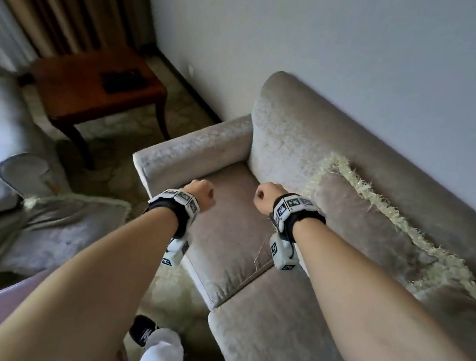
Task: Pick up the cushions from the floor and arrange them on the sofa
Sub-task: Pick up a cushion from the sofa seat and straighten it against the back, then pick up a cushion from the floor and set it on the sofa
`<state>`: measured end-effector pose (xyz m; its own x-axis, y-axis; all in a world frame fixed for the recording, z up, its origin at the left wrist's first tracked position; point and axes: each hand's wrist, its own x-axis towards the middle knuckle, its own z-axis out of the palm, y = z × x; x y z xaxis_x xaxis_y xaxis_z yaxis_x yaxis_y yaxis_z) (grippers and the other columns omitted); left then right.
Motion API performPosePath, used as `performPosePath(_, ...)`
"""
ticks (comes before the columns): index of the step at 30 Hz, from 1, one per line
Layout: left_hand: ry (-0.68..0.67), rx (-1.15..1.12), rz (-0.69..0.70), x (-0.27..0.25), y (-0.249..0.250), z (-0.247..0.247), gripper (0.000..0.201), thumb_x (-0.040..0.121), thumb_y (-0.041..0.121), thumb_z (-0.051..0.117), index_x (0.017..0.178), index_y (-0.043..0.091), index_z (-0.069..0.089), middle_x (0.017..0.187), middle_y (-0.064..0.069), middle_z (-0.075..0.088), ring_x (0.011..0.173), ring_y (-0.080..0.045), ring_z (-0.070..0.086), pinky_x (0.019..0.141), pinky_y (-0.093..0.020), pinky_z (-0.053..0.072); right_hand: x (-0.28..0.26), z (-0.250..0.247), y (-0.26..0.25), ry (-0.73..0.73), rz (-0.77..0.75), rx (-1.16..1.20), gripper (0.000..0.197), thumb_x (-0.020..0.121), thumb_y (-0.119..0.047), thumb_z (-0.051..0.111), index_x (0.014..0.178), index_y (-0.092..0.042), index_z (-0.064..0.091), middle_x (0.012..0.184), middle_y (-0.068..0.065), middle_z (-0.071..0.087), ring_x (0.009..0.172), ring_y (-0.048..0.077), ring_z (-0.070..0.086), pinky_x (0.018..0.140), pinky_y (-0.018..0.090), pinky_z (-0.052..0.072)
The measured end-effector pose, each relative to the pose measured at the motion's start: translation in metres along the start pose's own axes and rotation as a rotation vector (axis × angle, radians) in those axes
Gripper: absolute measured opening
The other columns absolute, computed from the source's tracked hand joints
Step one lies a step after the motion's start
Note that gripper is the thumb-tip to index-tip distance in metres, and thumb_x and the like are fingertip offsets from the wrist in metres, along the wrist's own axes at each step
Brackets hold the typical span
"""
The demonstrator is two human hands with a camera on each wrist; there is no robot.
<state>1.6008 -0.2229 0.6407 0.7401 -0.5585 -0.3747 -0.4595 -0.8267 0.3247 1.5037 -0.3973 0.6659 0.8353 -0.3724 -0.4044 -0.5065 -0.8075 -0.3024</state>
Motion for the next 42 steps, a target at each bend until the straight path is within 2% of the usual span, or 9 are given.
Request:
performPosePath(6, 0.015, -0.073, -0.134, 0.003, -0.104, -0.019, 0.014, 0.086, 0.02, 0.054, 0.08, 0.009, 0.061, 0.094, -0.02, 0.067, 0.086, -0.036, 0.064, 0.072, -0.037, 0.051, 0.048, 0.026, -0.104, -0.069, -0.094, -0.061, 0.018, 0.091, -0.023, 0.049, 0.092, -0.021, 0.066, 0.111, 0.013, 0.064, 0.098, 0.033, 0.06, 0.073, 0.026, 0.039)
performPosePath(8, 0.015, -0.09, -0.181, 0.01, -0.14, -0.025, 0.016, 0.086, 0.02, 0.054, 0.087, 0.006, 0.062, 0.095, -0.019, 0.066, 0.088, -0.036, 0.063, 0.07, -0.035, 0.049, 0.068, 0.034, -0.14, -0.115, -0.12, -0.092, 0.018, 0.091, -0.022, 0.049, 0.094, -0.02, 0.066, 0.111, 0.013, 0.064, 0.1, 0.032, 0.061, 0.072, 0.025, 0.039)
performPosePath(12, 0.037, -0.129, -0.252, 0.028, -0.212, -0.043, 0.009, 0.086, 0.026, 0.055, 0.08, 0.018, 0.055, 0.097, -0.013, 0.064, 0.086, -0.033, 0.061, 0.068, -0.031, 0.045, 0.111, 0.051, -0.213, -0.16, -0.195, -0.146, 0.013, 0.09, -0.023, 0.05, 0.088, -0.02, 0.063, 0.112, 0.012, 0.066, 0.1, 0.032, 0.062, 0.076, 0.028, 0.046)
performPosePath(19, 0.07, -0.214, -0.343, 0.038, -0.31, -0.069, 0.014, 0.088, 0.023, 0.054, 0.087, 0.011, 0.062, 0.088, -0.012, 0.064, 0.076, -0.031, 0.059, 0.064, -0.031, 0.044, 0.164, 0.079, -0.322, -0.222, -0.294, -0.244, 0.021, 0.092, -0.021, 0.05, 0.096, -0.012, 0.068, 0.103, 0.012, 0.064, 0.093, 0.033, 0.062, 0.076, 0.034, 0.05)
performPosePath(24, 0.081, -0.265, -0.441, 0.036, -0.378, -0.083, 0.015, 0.087, 0.023, 0.053, 0.072, 0.017, 0.051, 0.083, -0.01, 0.06, 0.072, -0.03, 0.056, 0.064, -0.032, 0.044, 0.194, 0.102, -0.389, -0.27, -0.325, -0.29, 0.032, 0.091, -0.018, 0.048, 0.059, -0.019, 0.045, 0.064, 0.003, 0.046, 0.071, 0.028, 0.05, 0.062, 0.032, 0.04)
performPosePath(28, 0.058, -0.283, -0.493, 0.039, -0.43, -0.095, 0.012, 0.085, 0.028, 0.054, 0.08, 0.017, 0.055, 0.083, -0.008, 0.059, 0.074, -0.031, 0.056, 0.07, -0.034, 0.047, 0.218, 0.117, -0.444, -0.323, -0.388, -0.361, 0.023, 0.09, -0.027, 0.05, 0.068, -0.024, 0.054, 0.092, 0.009, 0.063, 0.083, 0.031, 0.064, 0.076, 0.038, 0.055)
performPosePath(31, 0.053, -0.286, -0.549, 0.044, -0.47, -0.101, 0.011, 0.081, 0.029, 0.054, 0.08, 0.018, 0.053, 0.086, -0.009, 0.058, 0.078, -0.032, 0.056, 0.073, -0.036, 0.048, 0.237, 0.128, -0.487, -0.327, -0.453, -0.412, 0.013, 0.09, -0.028, 0.051, 0.082, -0.024, 0.061, 0.107, 0.011, 0.065, 0.097, 0.032, 0.062, 0.086, 0.041, 0.054)
performPosePath(37, 0.087, -0.312, -0.663, 0.055, -0.542, -0.112, 0.012, 0.085, 0.023, 0.048, 0.077, 0.015, 0.05, 0.09, -0.012, 0.06, 0.094, -0.035, 0.062, 0.079, -0.04, 0.05, 0.284, 0.16, -0.567, -0.409, -0.567, -0.482, 0.021, 0.091, -0.026, 0.051, 0.101, -0.016, 0.066, 0.111, 0.012, 0.065, 0.099, 0.034, 0.063, 0.077, 0.035, 0.05)
performPosePath(42, 0.158, -0.314, -0.873, 0.072, -0.601, -0.127, 0.026, 0.088, 0.021, 0.043, 0.108, 0.012, 0.058, 0.116, -0.012, 0.061, 0.108, -0.035, 0.058, 0.091, -0.043, 0.044, 0.333, 0.181, -0.645, -0.428, -0.696, -0.52, 0.021, 0.089, -0.027, 0.053, 0.104, -0.018, 0.066, 0.112, 0.012, 0.065, 0.099, 0.034, 0.063, 0.076, 0.032, 0.047)
